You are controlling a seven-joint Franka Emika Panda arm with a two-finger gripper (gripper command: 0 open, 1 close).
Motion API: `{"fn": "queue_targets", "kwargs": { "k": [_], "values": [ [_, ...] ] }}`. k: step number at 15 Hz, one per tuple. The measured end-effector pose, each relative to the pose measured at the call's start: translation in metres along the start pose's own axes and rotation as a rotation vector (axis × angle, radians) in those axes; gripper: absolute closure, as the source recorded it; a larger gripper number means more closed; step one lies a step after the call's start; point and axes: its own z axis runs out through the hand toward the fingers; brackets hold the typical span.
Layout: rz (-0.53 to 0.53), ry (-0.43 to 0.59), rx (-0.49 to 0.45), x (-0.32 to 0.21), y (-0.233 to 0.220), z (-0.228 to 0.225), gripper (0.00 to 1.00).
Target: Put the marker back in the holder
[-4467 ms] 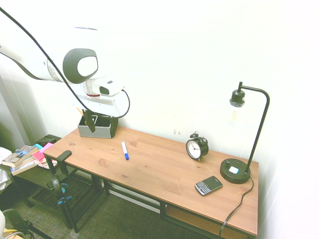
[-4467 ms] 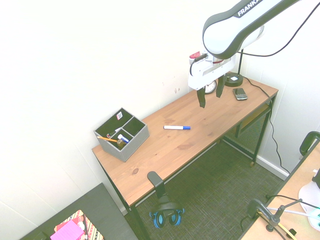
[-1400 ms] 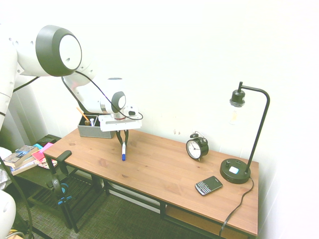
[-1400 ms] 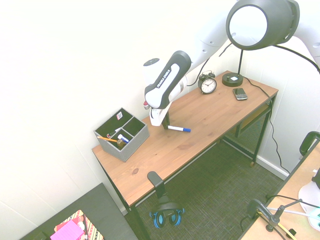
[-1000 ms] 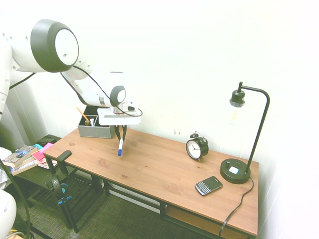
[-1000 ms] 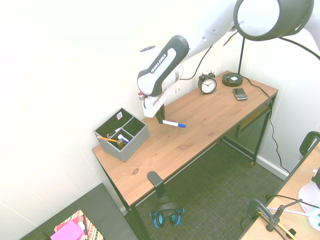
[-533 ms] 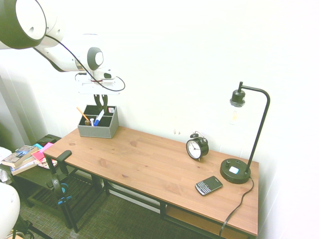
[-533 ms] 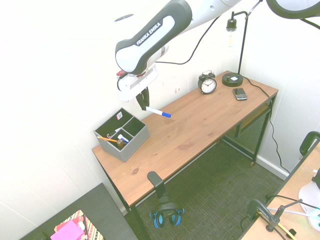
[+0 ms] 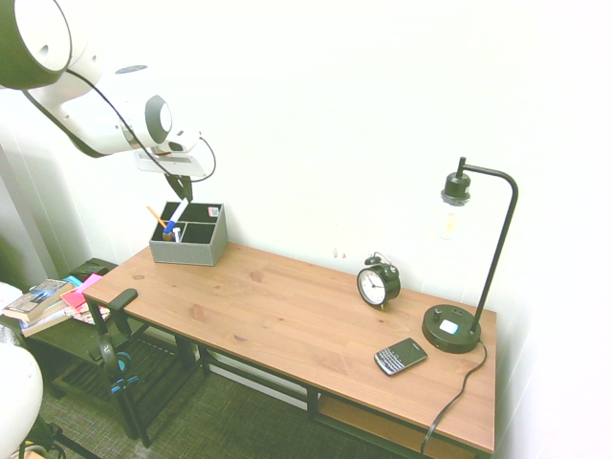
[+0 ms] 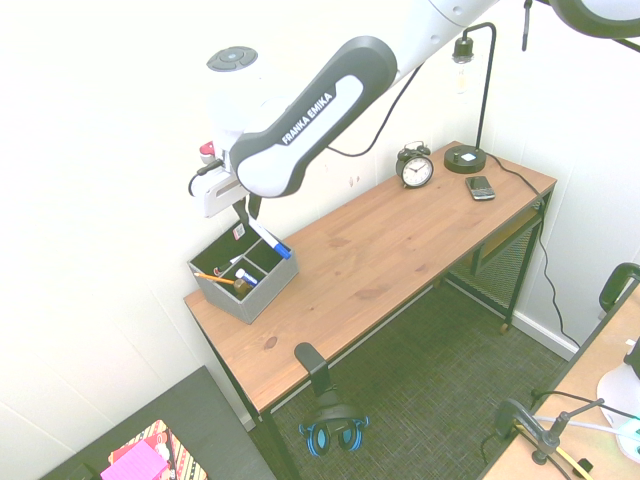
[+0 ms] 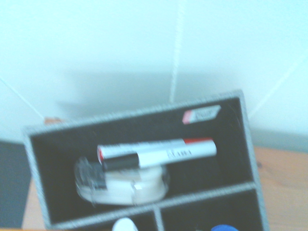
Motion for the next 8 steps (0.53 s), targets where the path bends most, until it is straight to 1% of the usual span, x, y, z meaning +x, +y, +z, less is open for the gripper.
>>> {"fn": "queue_targets", "kwargs": {
  "k": [2,4,8],
  "values": [
    [0.036,0.091,0.075,0.011,0.008,0.013,1.00],
    [0.067,0.176,0.113,0.025,0.020,0.027,1.00],
    [0.092,0.203,0.138,0.016,0.017,0.030,1.00]
  ]
}}
